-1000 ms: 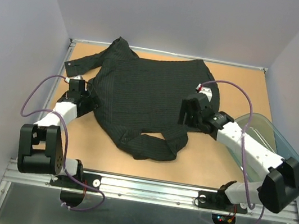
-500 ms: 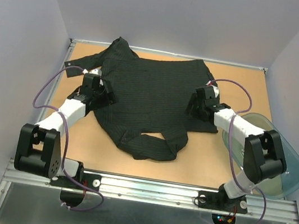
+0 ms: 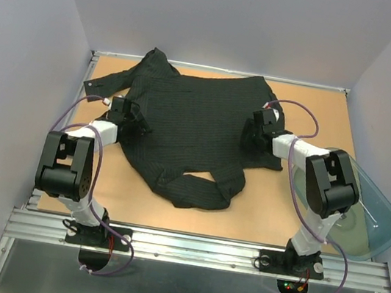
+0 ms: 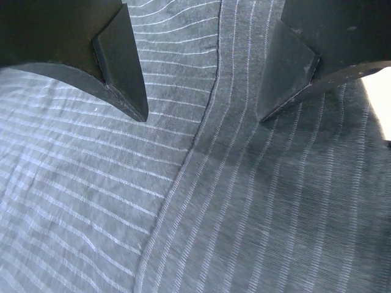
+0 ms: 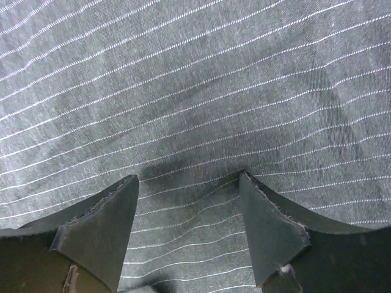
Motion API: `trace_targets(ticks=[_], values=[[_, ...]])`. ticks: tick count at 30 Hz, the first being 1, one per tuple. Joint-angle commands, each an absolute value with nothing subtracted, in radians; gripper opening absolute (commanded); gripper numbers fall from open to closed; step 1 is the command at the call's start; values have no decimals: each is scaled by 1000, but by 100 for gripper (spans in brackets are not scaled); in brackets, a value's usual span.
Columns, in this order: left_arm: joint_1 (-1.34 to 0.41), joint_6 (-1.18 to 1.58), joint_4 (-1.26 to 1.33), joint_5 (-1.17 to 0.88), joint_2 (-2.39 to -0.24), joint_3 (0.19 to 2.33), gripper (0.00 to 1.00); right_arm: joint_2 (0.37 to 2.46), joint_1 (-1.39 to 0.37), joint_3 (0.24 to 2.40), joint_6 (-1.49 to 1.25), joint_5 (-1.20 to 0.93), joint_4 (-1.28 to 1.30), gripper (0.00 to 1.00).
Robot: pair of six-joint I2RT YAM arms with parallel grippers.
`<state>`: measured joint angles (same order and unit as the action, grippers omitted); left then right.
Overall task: Fold and stack the long sleeve shirts
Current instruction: Fold the shirt
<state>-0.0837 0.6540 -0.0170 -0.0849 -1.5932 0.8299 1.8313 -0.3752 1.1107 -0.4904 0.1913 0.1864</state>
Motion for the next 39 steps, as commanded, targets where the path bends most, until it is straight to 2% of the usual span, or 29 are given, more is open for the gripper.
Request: trace_targets(ticks=[1, 6, 10, 15, 21, 29, 39], values=[[-9, 686, -5, -71, -1571, 775, 83, 1888, -380, 1189, -462, 138, 132, 72], [60, 638, -40, -60, -1517, 776, 83, 1902, -380, 1250, -448, 92, 132, 73], [60, 601, -95, -8, -1416, 770, 84, 1795, -380, 1217, -482, 104, 132, 77], [61, 589, -190, 69, -1229, 733, 84, 1590, -379, 1073, -567, 193, 143, 88], [61, 686, -245, 34, -1121, 626, 83, 1450, -361, 942, -725, 183, 155, 89], [58, 730, -241, 26, -1157, 554, 76, 1370, -360, 842, -811, 181, 155, 88], [41, 703, -209, 6, -1265, 548, 72, 1390, -339, 766, -962, 268, 158, 86]])
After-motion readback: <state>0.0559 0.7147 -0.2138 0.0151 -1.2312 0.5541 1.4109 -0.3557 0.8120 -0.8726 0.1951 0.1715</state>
